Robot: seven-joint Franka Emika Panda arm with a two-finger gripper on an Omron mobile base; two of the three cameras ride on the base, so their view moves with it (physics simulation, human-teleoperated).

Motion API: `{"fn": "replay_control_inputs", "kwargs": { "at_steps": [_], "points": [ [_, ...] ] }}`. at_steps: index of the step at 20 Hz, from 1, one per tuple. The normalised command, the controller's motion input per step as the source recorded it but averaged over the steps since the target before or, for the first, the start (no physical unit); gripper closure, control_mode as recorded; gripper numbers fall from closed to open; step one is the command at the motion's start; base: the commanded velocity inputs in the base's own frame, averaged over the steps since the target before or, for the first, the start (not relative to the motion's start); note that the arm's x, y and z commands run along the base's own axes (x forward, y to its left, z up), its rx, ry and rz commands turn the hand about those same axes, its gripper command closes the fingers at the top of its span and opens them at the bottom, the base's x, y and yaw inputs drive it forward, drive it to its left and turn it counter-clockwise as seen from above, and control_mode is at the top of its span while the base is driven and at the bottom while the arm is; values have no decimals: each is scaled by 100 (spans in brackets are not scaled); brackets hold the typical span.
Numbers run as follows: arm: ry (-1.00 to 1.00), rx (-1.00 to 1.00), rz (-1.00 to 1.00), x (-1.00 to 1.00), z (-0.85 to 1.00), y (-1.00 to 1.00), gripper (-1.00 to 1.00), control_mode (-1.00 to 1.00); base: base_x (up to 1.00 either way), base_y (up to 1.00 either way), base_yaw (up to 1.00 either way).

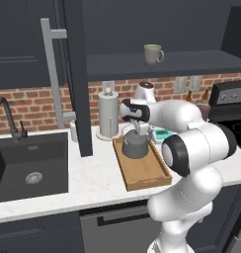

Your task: Pick the kettle from the counter and place it on the tray. Then pick the mug from the cabinet and place it on the tray. Then close the cabinet doors.

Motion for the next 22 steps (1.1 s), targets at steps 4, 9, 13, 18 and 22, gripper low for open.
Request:
{"fn": "replay_control_inputs", "kwargs": {
  "at_steps": [4, 9, 13, 18, 22],
  "points": [
    [-16, 0, 0, 0, 0, 0, -100, -100, 0, 0, 0],
    [-23, 0, 0, 0, 0, 0, -100, -100, 0, 0, 0],
    [-24, 0, 0, -3, 4, 0, -100, -100, 0, 0, 0],
    [-28, 0, 0, -4, 18, 0, -100, -100, 0, 0, 0],
    [-24, -1, 0, 0, 22, 0, -100, -100, 0, 0, 0]
  ]
}}
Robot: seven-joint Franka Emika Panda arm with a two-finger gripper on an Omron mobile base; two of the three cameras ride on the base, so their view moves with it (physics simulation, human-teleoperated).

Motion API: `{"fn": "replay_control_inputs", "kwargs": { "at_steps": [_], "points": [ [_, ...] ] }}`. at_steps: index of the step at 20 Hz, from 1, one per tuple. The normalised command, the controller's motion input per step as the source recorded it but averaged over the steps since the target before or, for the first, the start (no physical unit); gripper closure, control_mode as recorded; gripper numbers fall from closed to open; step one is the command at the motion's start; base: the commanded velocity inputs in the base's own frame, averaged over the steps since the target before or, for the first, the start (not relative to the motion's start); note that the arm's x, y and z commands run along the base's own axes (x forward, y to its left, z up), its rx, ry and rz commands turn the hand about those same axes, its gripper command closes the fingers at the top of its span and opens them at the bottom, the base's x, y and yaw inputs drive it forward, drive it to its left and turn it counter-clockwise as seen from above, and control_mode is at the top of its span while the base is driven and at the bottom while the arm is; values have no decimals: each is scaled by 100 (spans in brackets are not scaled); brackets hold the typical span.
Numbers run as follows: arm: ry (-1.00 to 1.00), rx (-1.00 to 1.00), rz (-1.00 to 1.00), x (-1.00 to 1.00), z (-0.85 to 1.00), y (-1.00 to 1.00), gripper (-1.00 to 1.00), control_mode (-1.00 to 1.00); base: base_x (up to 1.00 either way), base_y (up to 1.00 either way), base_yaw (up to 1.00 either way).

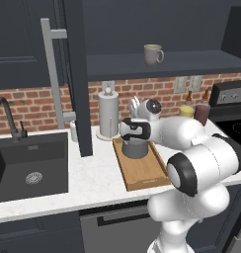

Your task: Pick the kettle from the counter and place it on the tray. Then pick the mug from the cabinet and place it on the tray. Then close the cabinet doors.

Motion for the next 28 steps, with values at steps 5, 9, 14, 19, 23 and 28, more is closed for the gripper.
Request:
{"fn": "replay_control_inputs", "kwargs": {
  "at_steps": [5, 9, 14, 19, 23, 28],
  "points": [
    [-19, -8, 0, -11, 41, -1, -100, -100, 0, 0, 0],
    [-12, -10, 0, -24, 59, -5, -100, -100, 0, 0, 0],
    [-3, -7, -3, -18, 71, -7, -100, -100, 0, 0, 0],
    [0, -1, -4, -28, 78, -9, -100, -100, 0, 0, 0],
    [0, -2, -2, -37, 67, -15, -100, -100, 0, 0, 0],
    [3, -12, 0, -42, 42, -29, -100, -100, 0, 0, 0]
  ]
}}
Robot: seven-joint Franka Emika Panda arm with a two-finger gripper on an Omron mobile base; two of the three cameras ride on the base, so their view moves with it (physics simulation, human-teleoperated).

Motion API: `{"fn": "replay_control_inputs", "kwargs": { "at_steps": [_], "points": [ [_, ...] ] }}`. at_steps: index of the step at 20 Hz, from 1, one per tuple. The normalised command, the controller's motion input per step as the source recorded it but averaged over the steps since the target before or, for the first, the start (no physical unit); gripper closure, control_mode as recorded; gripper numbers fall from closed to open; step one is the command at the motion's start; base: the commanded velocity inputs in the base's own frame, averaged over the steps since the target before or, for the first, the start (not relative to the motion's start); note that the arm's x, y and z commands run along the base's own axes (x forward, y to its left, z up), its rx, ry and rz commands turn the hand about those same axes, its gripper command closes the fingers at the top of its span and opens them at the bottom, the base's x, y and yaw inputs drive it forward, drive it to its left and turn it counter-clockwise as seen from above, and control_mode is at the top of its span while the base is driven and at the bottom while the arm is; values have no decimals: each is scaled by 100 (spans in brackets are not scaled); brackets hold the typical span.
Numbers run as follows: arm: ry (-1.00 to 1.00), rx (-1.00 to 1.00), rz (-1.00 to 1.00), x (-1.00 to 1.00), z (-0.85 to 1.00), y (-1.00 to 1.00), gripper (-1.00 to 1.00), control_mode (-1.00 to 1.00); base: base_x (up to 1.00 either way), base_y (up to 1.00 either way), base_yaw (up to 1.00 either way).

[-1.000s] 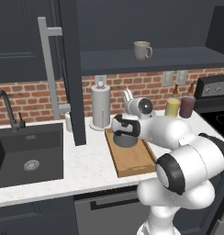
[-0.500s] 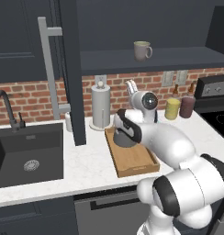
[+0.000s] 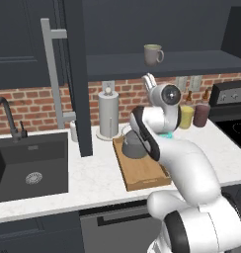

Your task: Pick the kettle from the counter and place it on the tray. Then pick the mug from the cabinet and place it on the tray. Then close the cabinet doors.

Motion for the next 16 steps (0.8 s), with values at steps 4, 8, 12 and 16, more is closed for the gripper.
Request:
{"fn": "replay_control_inputs", "kwargs": {
  "at_steps": [4, 8, 12, 16],
  "points": [
    [4, -23, 0, -24, 31, -50, -100, -100, 0, 0, 0],
    [0, -27, 8, -8, 29, -62, -100, -100, 0, 0, 0],
    [3, -30, 14, -2, 46, -64, -100, -100, 0, 0, 0],
    [20, -33, 24, -2, 44, -41, -100, -100, 0, 0, 0]
  ]
}}
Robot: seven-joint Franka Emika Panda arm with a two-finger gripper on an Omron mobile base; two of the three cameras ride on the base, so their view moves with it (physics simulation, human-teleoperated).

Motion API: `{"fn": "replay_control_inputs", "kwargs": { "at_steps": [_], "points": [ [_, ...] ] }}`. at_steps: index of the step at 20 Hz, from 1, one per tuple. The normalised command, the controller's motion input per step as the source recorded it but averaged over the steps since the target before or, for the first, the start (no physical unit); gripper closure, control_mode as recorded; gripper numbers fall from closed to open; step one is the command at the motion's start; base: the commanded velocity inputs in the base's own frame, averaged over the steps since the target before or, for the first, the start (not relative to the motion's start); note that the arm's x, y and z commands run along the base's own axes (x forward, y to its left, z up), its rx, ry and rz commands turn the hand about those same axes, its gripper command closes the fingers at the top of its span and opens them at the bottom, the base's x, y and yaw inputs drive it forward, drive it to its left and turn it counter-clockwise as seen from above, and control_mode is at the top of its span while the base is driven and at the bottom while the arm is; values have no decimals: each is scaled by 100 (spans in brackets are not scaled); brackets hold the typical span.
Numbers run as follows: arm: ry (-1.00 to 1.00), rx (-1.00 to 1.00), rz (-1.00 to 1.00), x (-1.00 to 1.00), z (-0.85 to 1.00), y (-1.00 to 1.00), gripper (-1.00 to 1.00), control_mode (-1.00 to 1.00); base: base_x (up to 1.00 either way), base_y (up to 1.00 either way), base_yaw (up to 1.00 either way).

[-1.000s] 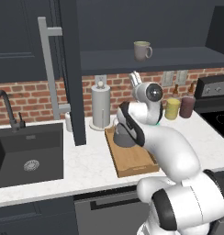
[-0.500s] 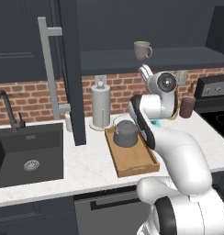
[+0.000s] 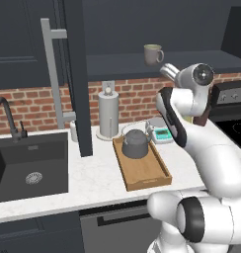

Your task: Pick the kettle from the counter and place it on the tray. Then pick the mug from the cabinet and place it on the tray. Then close the cabinet doors.

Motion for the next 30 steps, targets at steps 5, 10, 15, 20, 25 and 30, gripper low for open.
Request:
{"fn": "replay_control_inputs", "kwargs": {
  "at_steps": [5, 10, 15, 20, 25, 30],
  "points": [
    [12, -37, 37, -19, 39, -15, -100, -100, 0, 0, 0],
    [0, -37, 38, -33, 39, -4, -100, -100, 0, 0, 0],
    [0, -19, 14, -12, 11, 4, -100, -100, 0, 0, 0],
    [-2, -5, 3, 0, 0, 0, -100, -100, 0, 0, 0],
    [0, 0, 0, 0, 0, 0, -100, -100, 0, 0, 0],
    [0, 0, 0, 0, 0, 0, -100, -100, 0, 0, 0]
  ]
}}
